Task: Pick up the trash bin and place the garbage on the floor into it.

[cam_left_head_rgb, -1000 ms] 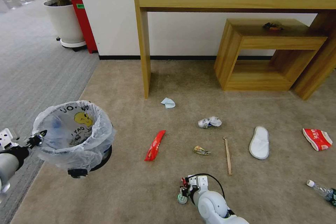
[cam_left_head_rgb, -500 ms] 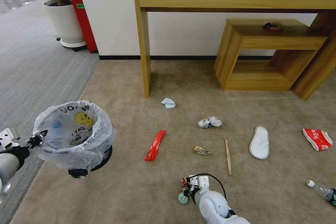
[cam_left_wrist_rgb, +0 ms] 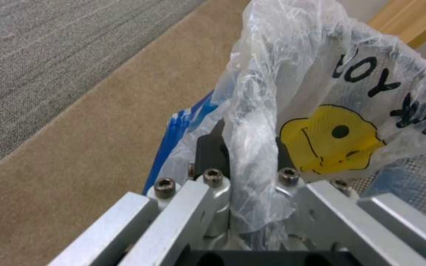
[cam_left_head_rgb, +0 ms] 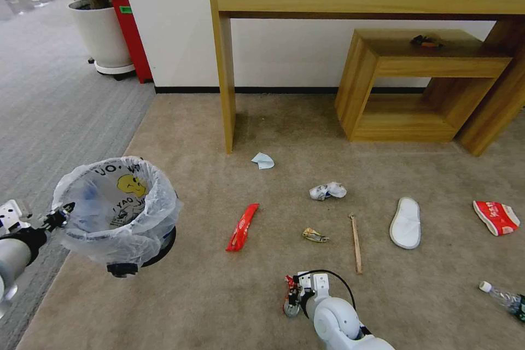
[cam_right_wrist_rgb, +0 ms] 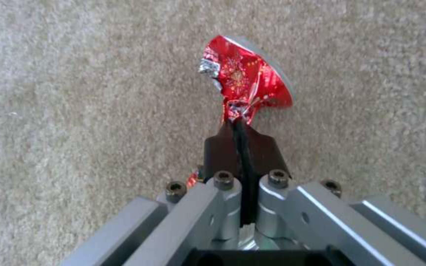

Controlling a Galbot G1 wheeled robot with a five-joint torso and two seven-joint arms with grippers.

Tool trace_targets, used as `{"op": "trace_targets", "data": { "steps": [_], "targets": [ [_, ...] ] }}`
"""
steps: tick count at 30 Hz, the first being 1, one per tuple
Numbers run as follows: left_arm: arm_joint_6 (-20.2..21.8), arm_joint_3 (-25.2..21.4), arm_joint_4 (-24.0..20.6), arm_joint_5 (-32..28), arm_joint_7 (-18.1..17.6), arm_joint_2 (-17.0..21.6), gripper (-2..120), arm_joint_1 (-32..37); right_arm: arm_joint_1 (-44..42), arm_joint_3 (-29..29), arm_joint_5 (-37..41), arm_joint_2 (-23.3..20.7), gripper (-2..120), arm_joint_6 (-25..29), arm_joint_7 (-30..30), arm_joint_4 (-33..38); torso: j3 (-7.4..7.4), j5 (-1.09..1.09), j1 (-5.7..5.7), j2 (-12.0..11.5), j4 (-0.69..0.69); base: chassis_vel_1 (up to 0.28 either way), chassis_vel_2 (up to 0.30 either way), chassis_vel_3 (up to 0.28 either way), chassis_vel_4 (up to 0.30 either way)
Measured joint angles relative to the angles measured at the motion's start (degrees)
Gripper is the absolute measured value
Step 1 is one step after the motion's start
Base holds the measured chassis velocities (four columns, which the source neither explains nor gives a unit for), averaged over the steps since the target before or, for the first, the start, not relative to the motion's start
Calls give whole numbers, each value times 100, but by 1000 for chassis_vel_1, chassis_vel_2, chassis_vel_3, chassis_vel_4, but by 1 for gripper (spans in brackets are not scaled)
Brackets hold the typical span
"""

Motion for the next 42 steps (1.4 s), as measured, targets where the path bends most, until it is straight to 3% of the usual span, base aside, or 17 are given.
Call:
{"op": "trace_targets", "data": {
  "steps": [11,22,33,42],
  "targets": [
    [0,153,-37,139,44,17,3,47,-258,130,-152,-178,0,248,-195,756,0,1,0,0,0,0,0,0,0],
    [0,687,-196,509,78,37,3,196,-638,599,-210,-542,0,432,-410,1818,0,1,0,0,0,0,0,0,0],
    [0,798,-240,607,85,3,3,175,-814,678,-300,-691,0,297,-497,1827,0,1,0,0,-1,0,0,0,0],
    [0,647,-264,525,85,34,3,189,-694,312,-531,-515,31,17,-566,1397,0,0,0,0,1,0,0,0,0]
  ]
}}
